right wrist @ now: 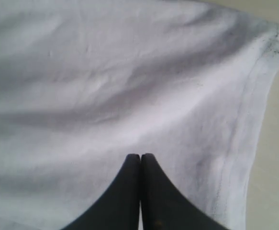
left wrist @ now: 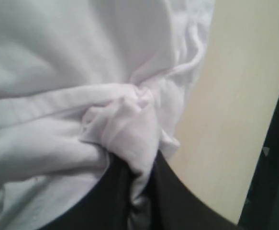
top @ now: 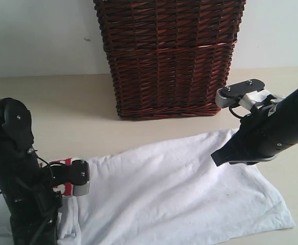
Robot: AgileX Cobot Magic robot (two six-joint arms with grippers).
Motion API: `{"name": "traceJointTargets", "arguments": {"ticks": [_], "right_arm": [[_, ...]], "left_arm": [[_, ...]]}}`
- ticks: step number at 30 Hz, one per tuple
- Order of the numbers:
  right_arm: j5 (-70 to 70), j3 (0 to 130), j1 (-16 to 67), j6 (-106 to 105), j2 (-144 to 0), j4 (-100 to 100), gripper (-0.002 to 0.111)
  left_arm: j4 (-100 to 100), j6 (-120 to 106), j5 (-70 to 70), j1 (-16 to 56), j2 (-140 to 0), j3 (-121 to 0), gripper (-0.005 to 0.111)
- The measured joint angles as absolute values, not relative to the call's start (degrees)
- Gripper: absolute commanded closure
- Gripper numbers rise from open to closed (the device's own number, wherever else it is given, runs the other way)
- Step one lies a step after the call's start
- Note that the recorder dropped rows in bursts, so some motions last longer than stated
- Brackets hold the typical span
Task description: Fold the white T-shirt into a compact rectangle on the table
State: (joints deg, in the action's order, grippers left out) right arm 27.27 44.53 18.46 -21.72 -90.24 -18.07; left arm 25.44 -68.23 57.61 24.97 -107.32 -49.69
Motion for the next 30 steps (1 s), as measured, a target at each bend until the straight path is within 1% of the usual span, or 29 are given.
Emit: {"name": "traceJointTargets", "arguments": {"ticks": [1,2,4,6,7,8,11,14,17,20,23,26,30], "right_arm": [[27.3,44.5,18.5,-21.8,-90.2,-18.1,0.108],[27.3,44.5,18.5,-21.8,-90.2,-18.1,0.108],[27.3,44.5,18.5,-21.8,-90.2,-18.1,0.108],[27.3,44.5,18.5,-21.8,-90.2,-18.1,0.108],[27.3,44.5,18.5,-21.8,-90.2,-18.1,0.108],[27.3,44.5,18.5,-21.9,-90.2,-18.1,0.108],[27.3,44.5,18.5,-21.9,-90.2,-18.2,0.108],[27.3,44.5,18.5,-22.1,-90.2,-18.3,0.108],[27.3,44.5,18.5,-22.1,-90.2,-18.3,0.108],[27.3,44.5,18.5,-22.3,-90.2,-18.7,0.108],[27.3,44.5,18.5,-22.7,-90.2,-19.1,0.108],[27.3,44.5,18.5,-22.9,-90.2,-19.5,0.108],[27.3,44.5,18.5,-23.4,-90.2,-19.9,0.108]], "left_arm": [[25.2,-67.6,57.1,25.0,-107.0,-49.7,0.100],[25.1,-67.2,56.3,25.0,-106.7,-49.7,0.094],[24.6,-66.6,54.2,25.0,-105.3,-49.7,0.080],[23.8,-66.4,51.9,25.0,-103.2,-49.7,0.064],[23.3,-66.1,50.9,25.0,-102.0,-49.7,0.058],[22.4,-65.9,50.1,25.0,-100.9,-49.6,0.055],[19.0,-57.7,46.2,25.0,-96.2,-49.6,0.056],[11.0,-39.7,41.6,24.7,-90.5,-49.6,0.055],[1.2,-20.9,42.4,21.7,-86.6,-49.8,0.055],[-10.5,1.0,47.1,14.5,-85.1,-49.9,0.055],[-15.9,13.4,49.1,4.8,-84.9,-48.9,0.055],[-10.2,11.0,47.6,-4.7,-85.1,-45.9,0.055],[3.4,1.3,42.7,-14.2,-87.6,-43.0,0.055]]}}
